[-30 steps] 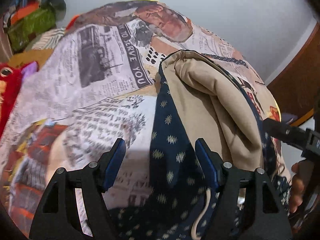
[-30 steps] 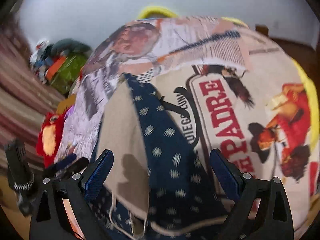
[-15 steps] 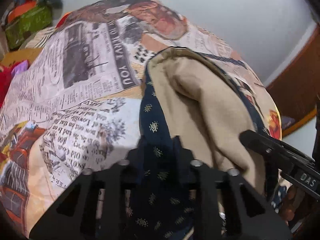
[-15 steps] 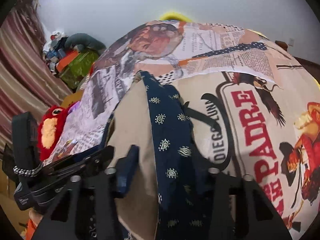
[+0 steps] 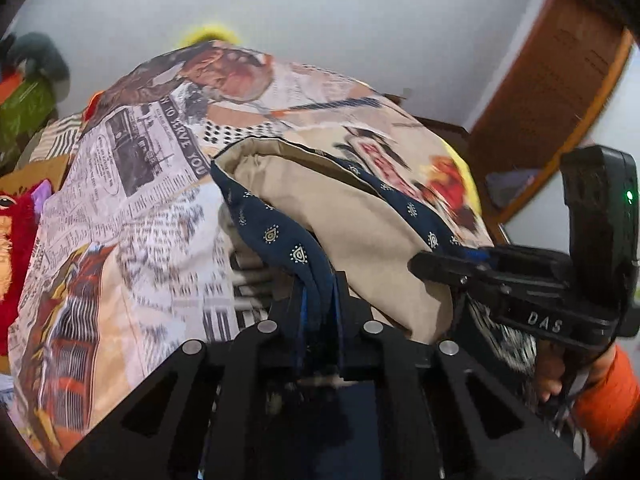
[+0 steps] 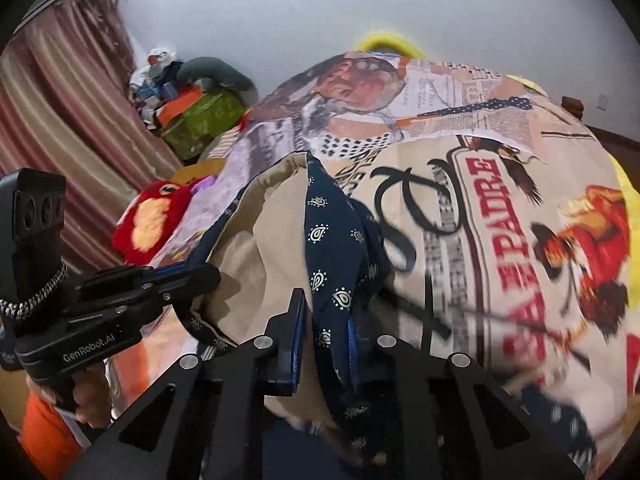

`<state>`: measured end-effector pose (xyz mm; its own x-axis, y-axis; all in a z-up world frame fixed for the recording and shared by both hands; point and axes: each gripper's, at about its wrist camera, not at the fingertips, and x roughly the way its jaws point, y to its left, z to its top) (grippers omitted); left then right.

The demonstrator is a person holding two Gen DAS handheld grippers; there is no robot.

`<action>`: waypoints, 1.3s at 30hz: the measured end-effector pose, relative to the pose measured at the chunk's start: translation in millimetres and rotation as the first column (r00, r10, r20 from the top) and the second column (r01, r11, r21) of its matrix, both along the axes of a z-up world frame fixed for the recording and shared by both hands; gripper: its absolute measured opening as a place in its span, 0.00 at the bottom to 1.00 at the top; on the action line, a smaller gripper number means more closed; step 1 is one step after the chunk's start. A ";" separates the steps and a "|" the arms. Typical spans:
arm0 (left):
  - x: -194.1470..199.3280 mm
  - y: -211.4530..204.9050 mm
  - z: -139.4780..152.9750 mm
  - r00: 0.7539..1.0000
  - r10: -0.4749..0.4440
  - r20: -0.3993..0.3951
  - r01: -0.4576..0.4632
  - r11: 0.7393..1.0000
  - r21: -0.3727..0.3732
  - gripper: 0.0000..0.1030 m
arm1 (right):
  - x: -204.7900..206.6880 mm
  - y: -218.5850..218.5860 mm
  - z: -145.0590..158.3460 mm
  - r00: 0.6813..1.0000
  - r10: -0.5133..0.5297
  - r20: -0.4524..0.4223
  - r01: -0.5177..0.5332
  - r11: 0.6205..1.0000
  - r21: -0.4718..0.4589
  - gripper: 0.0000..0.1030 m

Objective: Fold large clothes

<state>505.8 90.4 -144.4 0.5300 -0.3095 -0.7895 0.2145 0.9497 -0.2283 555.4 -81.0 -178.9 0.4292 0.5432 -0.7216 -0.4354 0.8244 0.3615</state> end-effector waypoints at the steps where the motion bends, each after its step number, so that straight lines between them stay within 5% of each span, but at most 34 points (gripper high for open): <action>1: -13.0 -1.6 -0.2 1.000 -0.010 0.000 0.010 1.000 0.004 0.10 | -13.5 -3.8 3.0 1.000 0.004 0.002 -0.004 1.000 0.002 0.15; 10: -90.7 -1.8 -46.7 0.989 -0.024 -0.146 0.021 1.000 -0.021 0.11 | -118.8 -29.8 -10.6 1.000 0.013 -0.013 -0.013 0.999 -0.039 0.15; 16: -134.0 -6.0 -73.4 0.982 -0.013 -0.190 0.022 0.999 0.043 0.12 | -162.8 -43.6 -30.1 0.998 0.016 -0.057 -0.022 0.993 -0.116 0.16; 19: -147.5 -6.7 -72.5 0.983 -0.014 -0.185 0.029 0.996 0.080 0.20 | -174.1 -44.3 -33.3 0.996 0.016 -0.092 -0.032 0.984 -0.176 0.21; 24: -160.4 2.8 -50.4 0.993 -0.009 -0.113 0.020 0.995 0.094 0.54 | -184.7 -48.2 -27.8 0.996 0.001 -0.091 -0.023 0.972 -0.236 0.26; 32: -128.2 32.7 -25.8 0.995 0.083 -0.056 -0.081 0.996 0.044 0.64 | -172.7 -56.4 2.0 0.998 -0.033 -0.053 0.022 0.983 -0.183 0.27; 39: -60.3 56.1 -66.0 0.971 0.151 -0.186 -0.170 0.981 -0.094 0.64 | -124.5 -41.0 14.0 0.996 -0.041 -0.078 0.033 0.995 -0.096 0.27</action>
<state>445.5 146.5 -210.4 0.4348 -0.3205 -0.8416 0.0082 0.9359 -0.3522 430.9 -122.0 -164.9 0.3867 0.4561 -0.8015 -0.3770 0.8714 0.3140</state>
